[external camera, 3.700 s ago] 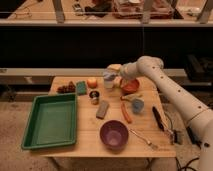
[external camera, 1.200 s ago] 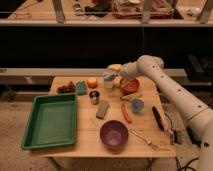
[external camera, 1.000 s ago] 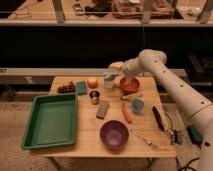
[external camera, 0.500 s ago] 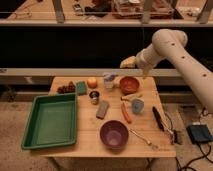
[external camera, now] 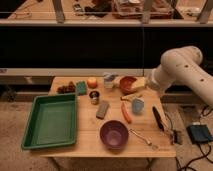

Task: Place brush in tray

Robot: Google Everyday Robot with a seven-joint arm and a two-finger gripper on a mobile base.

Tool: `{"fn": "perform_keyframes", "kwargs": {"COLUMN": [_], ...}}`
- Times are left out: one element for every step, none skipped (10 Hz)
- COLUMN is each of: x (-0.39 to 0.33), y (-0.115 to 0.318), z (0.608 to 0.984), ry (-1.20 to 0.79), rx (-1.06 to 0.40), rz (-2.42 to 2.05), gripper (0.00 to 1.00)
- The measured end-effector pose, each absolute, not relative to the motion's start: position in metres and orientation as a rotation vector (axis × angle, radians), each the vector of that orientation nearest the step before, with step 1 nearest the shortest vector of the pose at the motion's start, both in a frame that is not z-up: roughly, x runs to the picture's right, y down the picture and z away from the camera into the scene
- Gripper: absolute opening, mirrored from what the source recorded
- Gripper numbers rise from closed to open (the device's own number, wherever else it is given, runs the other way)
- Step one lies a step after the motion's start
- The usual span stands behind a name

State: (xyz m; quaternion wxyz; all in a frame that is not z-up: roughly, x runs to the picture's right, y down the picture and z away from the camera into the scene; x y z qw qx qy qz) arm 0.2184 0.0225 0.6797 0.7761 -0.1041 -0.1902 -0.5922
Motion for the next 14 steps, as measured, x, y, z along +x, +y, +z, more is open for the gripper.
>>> {"fn": "perform_keyframes", "kwargs": {"x": [0.246,0.267,0.266,0.263,0.264,0.265,0.264,0.263,0.271,0.278,0.301,0.314,0.33,0.337], "y": [0.038,0.045,0.045,0.045,0.044,0.045,0.044,0.044,0.047,0.053,0.065,0.072,0.08,0.085], "z": [0.671,0.667,0.666,0.668,0.667,0.667,0.668,0.67,0.679,0.686,0.696,0.701,0.705,0.707], "ry": [-0.364,-0.324,-0.326,-0.33,-0.329,-0.328,-0.33,-0.332,-0.326,-0.326,-0.334,-0.347,-0.362,-0.371], "rx": [-0.266,-0.293,-0.291,-0.291,-0.29,-0.291,-0.29,-0.29,-0.302,-0.307,-0.302,-0.289,-0.27,-0.261], "rz": [-1.256,-1.23,-1.229,-1.231,-1.23,-1.228,-1.229,-1.231,-1.243,-1.251,-1.273,-1.284,-1.292,-1.298], "gripper": [0.8,0.8,0.8,0.8,0.8,0.8,0.8,0.8,0.8,0.8,0.8,0.8,0.8,0.8]}}
